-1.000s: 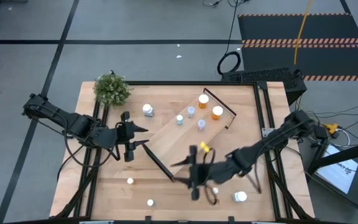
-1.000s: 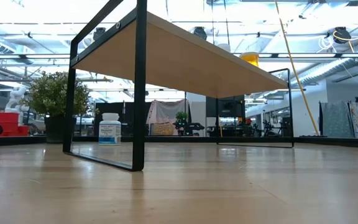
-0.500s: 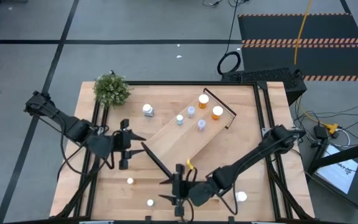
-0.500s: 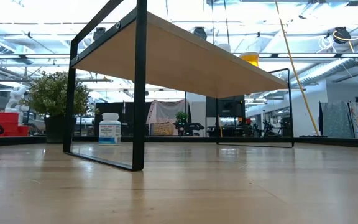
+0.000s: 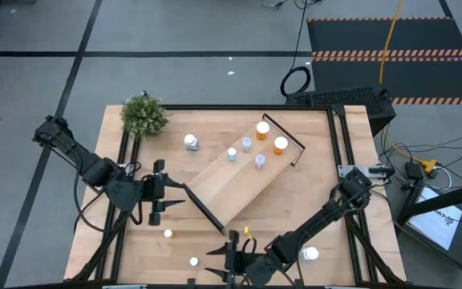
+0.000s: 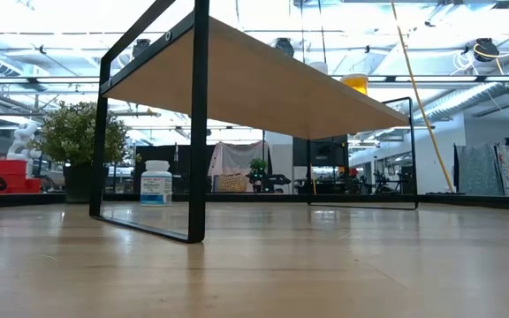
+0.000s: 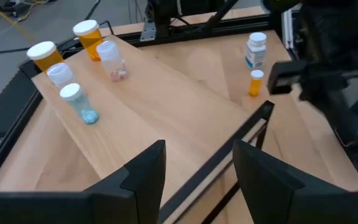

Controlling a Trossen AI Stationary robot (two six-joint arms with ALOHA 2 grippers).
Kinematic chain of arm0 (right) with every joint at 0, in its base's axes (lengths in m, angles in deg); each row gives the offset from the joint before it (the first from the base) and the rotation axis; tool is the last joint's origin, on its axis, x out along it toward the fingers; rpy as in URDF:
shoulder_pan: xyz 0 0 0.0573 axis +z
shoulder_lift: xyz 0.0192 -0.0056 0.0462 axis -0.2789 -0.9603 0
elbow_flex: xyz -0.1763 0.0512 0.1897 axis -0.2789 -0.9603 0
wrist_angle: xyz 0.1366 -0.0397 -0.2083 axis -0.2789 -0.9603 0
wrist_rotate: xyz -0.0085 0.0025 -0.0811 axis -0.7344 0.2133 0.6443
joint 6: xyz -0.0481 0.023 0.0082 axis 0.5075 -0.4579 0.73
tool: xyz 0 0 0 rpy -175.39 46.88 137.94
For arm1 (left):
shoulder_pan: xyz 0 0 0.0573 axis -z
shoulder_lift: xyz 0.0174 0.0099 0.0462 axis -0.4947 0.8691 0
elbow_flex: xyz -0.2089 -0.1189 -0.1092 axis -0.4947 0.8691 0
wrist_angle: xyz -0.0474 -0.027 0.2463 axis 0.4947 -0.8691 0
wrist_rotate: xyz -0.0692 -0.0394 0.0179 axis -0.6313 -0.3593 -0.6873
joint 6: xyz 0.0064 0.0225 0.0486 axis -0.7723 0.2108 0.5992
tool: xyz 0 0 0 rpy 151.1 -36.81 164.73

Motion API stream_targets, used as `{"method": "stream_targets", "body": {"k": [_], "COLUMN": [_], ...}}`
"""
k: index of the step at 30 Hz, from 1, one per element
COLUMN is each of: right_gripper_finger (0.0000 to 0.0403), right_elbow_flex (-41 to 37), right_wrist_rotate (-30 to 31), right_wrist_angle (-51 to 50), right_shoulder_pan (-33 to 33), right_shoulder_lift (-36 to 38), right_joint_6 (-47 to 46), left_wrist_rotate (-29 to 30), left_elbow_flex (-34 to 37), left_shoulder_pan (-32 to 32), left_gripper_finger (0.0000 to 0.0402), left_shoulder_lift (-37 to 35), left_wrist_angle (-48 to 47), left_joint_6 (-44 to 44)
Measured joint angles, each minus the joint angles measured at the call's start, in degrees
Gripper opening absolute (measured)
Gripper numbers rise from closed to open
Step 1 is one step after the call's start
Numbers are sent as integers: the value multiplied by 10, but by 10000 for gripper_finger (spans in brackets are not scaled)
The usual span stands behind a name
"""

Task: Pick and place medicine bottles onto shelf by color
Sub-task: Put the blue pill bottle on the shelf aligned with the other blue pill bottle

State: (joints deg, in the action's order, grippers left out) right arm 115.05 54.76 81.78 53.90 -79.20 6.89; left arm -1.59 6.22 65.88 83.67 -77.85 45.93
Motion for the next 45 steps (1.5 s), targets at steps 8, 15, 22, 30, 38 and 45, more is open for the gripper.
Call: {"method": "stream_targets", "body": {"k": [8,15,22,30,38,45], "right_gripper_finger": [199,216,237,242,242,242], "right_elbow_flex": [0,0,0,0,-1,-1], "right_wrist_rotate": [-14,-14,-16,-32,-63,-73], "right_wrist_angle": [25,36,41,44,44,38], "right_shoulder_pan": [-14,-14,-16,-21,-22,-22], "right_shoulder_lift": [-44,-51,-51,-67,-73,-74], "right_joint_6": [-46,-40,-46,-46,-23,-14], "left_wrist_rotate": [2,2,2,2,2,-2], "left_elbow_flex": [0,0,0,0,6,78], "left_shoulder_pan": [3,3,1,1,12,71], "left_gripper_finger": [186,186,186,186,186,186], "left_shoulder_lift": [0,0,0,0,1,7], "left_wrist_angle": [-15,-17,-9,-9,-7,65], "left_joint_6": [9,11,17,17,-17,-56]}}
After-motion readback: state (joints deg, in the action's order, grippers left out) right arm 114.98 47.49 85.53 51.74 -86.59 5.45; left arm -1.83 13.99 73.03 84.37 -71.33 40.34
